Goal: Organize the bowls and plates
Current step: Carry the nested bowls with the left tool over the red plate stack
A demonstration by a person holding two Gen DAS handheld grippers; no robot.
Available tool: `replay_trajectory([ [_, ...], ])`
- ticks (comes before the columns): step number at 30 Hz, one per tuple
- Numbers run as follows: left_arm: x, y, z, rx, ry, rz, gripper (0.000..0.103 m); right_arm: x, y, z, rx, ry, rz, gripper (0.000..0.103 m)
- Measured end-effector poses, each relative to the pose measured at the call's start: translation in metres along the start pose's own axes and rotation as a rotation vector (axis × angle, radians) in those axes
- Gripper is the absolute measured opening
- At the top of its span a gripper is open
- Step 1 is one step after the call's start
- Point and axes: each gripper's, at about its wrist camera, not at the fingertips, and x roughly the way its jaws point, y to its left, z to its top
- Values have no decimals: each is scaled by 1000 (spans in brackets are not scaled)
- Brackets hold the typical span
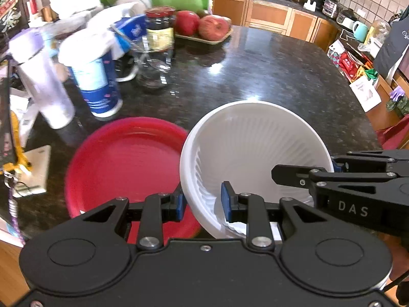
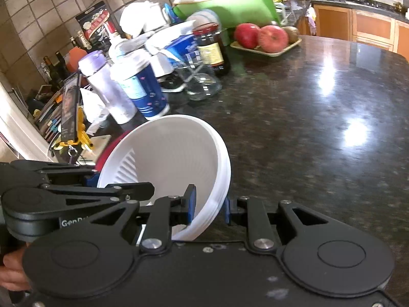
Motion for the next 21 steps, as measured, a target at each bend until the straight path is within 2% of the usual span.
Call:
replay_trajectory([
  [11, 3, 74, -3, 13, 18, -4, 35, 55, 71, 11, 23, 31, -32, 24],
  [21, 17, 111, 3, 62, 37, -74, 35, 78, 94, 12, 69, 36, -105, 24],
])
